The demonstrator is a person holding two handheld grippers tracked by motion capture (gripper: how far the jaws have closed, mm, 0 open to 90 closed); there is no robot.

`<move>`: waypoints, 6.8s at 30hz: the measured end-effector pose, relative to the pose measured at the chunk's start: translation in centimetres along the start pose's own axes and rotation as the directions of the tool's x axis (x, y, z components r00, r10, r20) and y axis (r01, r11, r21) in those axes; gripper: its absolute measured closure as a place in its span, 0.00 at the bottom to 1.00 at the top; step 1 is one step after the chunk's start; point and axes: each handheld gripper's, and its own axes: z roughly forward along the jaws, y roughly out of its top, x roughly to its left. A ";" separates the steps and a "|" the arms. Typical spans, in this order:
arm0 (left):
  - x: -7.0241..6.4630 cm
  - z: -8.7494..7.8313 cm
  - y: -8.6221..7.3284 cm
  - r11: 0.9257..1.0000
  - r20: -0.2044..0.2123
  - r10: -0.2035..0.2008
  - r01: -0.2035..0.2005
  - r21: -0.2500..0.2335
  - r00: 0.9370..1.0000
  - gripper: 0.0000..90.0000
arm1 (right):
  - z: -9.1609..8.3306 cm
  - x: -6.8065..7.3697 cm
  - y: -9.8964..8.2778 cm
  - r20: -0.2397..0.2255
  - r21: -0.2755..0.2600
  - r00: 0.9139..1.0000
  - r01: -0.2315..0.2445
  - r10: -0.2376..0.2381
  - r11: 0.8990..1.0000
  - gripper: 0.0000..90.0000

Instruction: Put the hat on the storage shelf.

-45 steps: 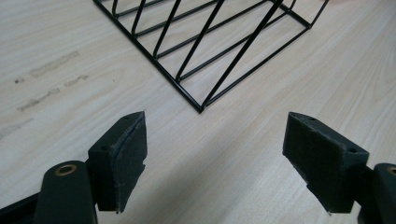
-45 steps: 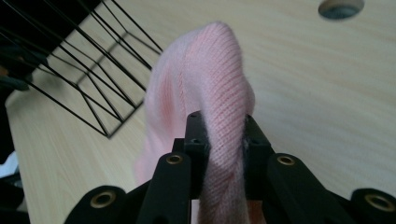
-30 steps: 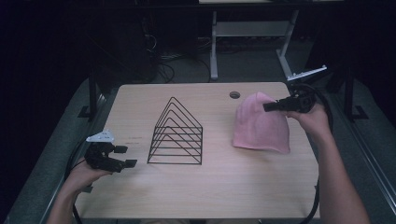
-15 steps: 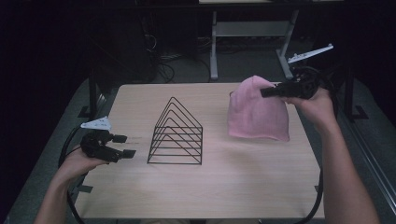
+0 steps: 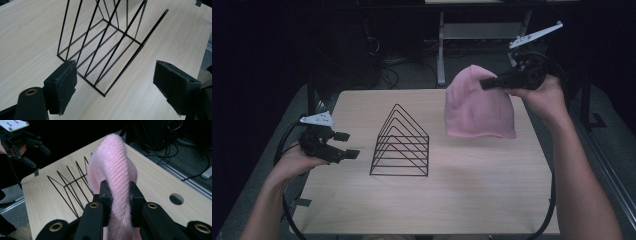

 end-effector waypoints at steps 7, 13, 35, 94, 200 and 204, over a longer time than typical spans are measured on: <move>0.0 0.0 1.2 1.000 0.030 0.011 -0.011 -0.011 0.999 0.20 | 0.4 1.7 2.9 -0.008 0.002 0.998 0.056 -0.056 0.998 0.86; -0.1 -0.2 2.1 1.000 0.033 0.022 -0.021 -0.010 0.999 0.20 | 0.8 2.9 4.7 -0.020 -0.001 0.995 0.097 -0.097 0.995 0.86; -0.7 -1.2 5.5 0.996 0.045 0.083 -0.082 -0.025 0.996 0.20 | 4.7 7.2 10.5 -0.106 -0.007 0.972 0.211 -0.211 0.977 0.86; 1.2 -3.2 6.8 0.998 0.144 0.028 -0.019 -0.060 0.989 0.95 | 12.1 11.8 12.0 -0.244 -0.058 0.928 0.276 -0.282 0.959 0.86; 1.6 6.9 -2.9 0.983 0.037 0.001 -0.008 0.184 0.999 0.95 | 20.2 10.6 -3.0 -0.422 0.047 0.892 0.203 -0.165 0.978 0.73; 1.6 7.3 -3.1 0.981 0.031 0.004 -0.010 0.194 1.000 0.95 | 20.1 10.4 -3.4 -0.417 0.053 0.894 0.202 -0.162 0.978 0.82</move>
